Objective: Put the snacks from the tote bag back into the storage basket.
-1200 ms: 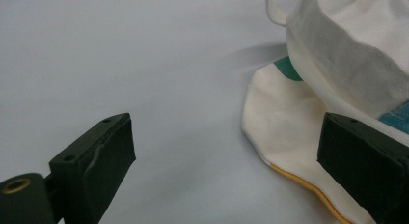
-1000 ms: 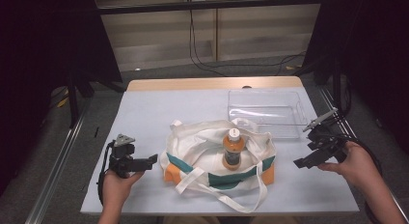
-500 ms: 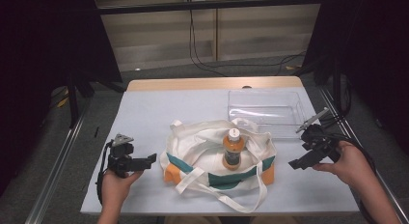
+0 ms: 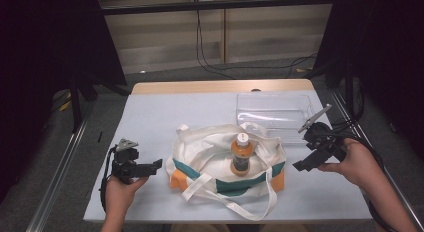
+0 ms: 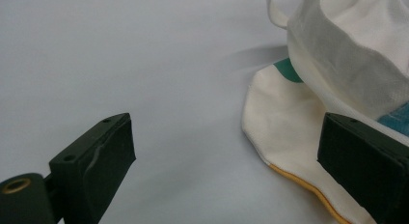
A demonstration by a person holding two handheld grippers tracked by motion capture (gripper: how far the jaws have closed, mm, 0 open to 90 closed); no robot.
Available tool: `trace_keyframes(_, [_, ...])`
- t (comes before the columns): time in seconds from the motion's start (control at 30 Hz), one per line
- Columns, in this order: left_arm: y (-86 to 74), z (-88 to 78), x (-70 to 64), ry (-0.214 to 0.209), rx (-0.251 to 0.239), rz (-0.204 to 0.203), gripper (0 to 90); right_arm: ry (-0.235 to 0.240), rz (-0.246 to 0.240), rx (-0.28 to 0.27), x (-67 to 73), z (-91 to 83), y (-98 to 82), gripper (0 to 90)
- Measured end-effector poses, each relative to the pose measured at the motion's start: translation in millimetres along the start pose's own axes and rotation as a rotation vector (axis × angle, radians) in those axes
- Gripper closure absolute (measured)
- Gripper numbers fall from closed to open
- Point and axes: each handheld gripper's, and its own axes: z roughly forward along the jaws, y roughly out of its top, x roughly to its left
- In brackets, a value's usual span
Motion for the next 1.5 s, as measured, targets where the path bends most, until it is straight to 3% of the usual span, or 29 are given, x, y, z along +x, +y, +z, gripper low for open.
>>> trace_keyframes(0.57, [0.5,0.7,-0.2,-0.005,0.007,0.006,5.8,0.023,-0.059,-0.005,18.4,-12.1,31.6,13.3])
trace_keyframes(1.03, [0.6,0.5,0.9,-0.004,0.000,-0.002,5.8,0.040,-0.112,0.021,34.7,-2.3,57.3,13.3])
trace_keyframes(1.13, [0.5,0.4,1.0,-0.008,-0.001,-0.006,5.8,0.041,-0.143,0.024,37.9,1.3,63.4,13.3])
trace_keyframes(1.5, [0.7,-0.8,2.6,-0.005,0.001,0.001,5.8,0.050,-0.156,0.051,46.0,10.1,75.0,13.2])
